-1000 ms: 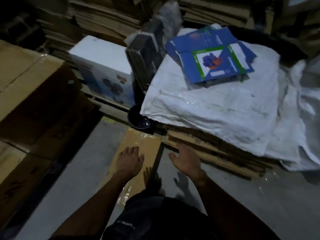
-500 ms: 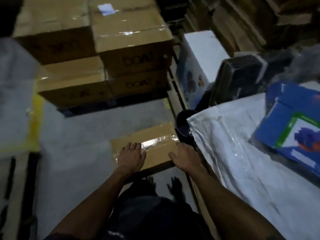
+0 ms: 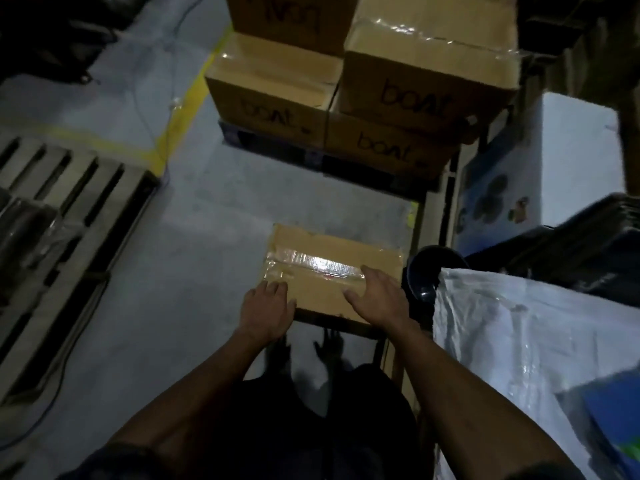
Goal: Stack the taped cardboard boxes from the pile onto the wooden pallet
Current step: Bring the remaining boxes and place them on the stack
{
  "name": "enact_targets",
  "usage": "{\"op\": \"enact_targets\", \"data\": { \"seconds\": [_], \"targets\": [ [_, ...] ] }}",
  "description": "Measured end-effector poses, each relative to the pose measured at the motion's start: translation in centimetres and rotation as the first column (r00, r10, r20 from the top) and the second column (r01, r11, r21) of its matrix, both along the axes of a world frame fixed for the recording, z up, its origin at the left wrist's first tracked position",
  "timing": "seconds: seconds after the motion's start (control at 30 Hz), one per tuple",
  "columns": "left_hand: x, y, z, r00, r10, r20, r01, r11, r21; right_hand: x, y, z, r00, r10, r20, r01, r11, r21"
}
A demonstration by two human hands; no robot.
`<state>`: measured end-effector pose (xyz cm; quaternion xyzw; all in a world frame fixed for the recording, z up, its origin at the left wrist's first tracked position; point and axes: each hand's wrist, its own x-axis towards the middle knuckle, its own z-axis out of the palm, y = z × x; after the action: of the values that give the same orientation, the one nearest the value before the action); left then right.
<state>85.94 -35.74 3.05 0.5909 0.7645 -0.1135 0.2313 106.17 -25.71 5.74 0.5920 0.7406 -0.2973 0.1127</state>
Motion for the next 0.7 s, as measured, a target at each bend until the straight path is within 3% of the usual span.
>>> {"op": "enact_targets", "data": {
  "seconds": [0.17,0.27,0.37,0.47,0.57,0.6,0.7],
  "targets": [
    [1.3,1.3,-3.4,0.947,0.306,0.093,-0.304,0.952,-0.03,-0.9,4.8,-4.1,0.991,0.132,-0.001,-0.132,0.99,-0.058],
    [2.8,3.8,-8.1,0.78,0.595,0.193,-0.581,0.803,-0.13,-1.4,8.9,-9.3,0.981,0.192,-0.022,-0.193,0.977,-0.095],
    [3.9,6.0,-14.0,0.44,0.832,0.338,-0.813,0.529,-0.243,-1.6,12.4,-15.2,0.972,0.237,-0.002,-0.236,0.967,-0.101],
    [4.2,7.8,-20.9,0.071,0.919,0.388,-0.906,0.222,-0.36,-1.6,15.6,-21.5,0.959,0.28,0.033,-0.275,0.955,-0.111],
    [4.3,8.3,-27.6,-0.387,0.797,0.463,-0.866,-0.142,-0.479,-2.0,18.3,-27.1,0.95,0.304,0.065,-0.297,0.949,-0.108],
    [4.3,8.1,-30.4,-0.495,0.735,0.464,-0.823,-0.224,-0.522,-2.2,19.0,-29.1,0.946,0.318,0.07,-0.31,0.945,-0.107],
    [4.5,6.9,-37.3,-0.68,0.585,0.442,-0.715,-0.398,-0.575,-3.1,20.7,-34.4,0.936,0.342,0.082,-0.335,0.938,-0.088]
  ]
}}
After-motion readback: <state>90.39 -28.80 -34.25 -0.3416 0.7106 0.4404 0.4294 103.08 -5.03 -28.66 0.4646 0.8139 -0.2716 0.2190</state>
